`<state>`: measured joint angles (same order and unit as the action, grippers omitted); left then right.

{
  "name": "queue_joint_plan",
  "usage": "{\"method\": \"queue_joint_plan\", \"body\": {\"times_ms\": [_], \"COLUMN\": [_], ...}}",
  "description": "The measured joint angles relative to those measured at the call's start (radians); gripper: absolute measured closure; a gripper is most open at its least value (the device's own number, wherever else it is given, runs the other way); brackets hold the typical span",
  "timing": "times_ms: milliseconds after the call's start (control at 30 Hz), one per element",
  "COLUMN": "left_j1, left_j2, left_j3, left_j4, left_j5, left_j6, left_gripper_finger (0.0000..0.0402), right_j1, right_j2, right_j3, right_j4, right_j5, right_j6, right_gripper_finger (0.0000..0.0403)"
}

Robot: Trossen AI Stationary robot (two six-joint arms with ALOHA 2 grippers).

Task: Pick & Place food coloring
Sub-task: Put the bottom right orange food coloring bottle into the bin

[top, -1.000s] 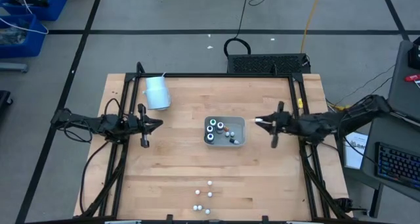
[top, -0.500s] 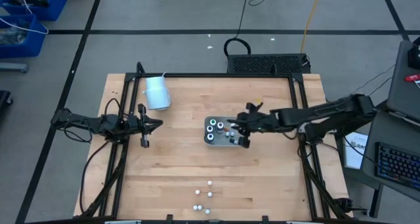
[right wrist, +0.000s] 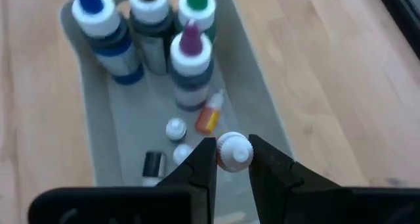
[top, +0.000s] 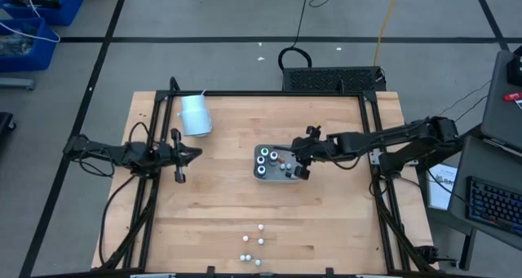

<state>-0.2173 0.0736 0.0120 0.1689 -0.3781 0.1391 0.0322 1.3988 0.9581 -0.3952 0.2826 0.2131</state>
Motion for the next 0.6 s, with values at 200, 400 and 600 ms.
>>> {"method": "queue_joint_plan", "body": {"times_ms": [200, 400, 600], "left_j1": [0.0, 0.0, 0.0], "left_j2": [0.0, 0.0, 0.0], "left_j3": [0.0, 0.0, 0.0], "left_j4": [0.048, 0.054, 0.041], "left_j5": [-0.007, -0.013, -0.013], "left_j6": [0.121, 0.128, 0.11], "left_gripper_finger": [0.0366, 0.0366, 0.0366], "right_j1": [-0.014, -0.013, -0.017], "right_j2": [0.06, 0.163, 0.226], "right_j3": [0.002, -0.001, -0.001], "right_j4": [0.023, 0.041, 0.094], "right_j5": [-0.051, -0.05, -0.051], "right_j6": [-0.023, -0.02, -0.016], "right_gripper_finger": [0.0348, 0.0348, 0.0348]}}
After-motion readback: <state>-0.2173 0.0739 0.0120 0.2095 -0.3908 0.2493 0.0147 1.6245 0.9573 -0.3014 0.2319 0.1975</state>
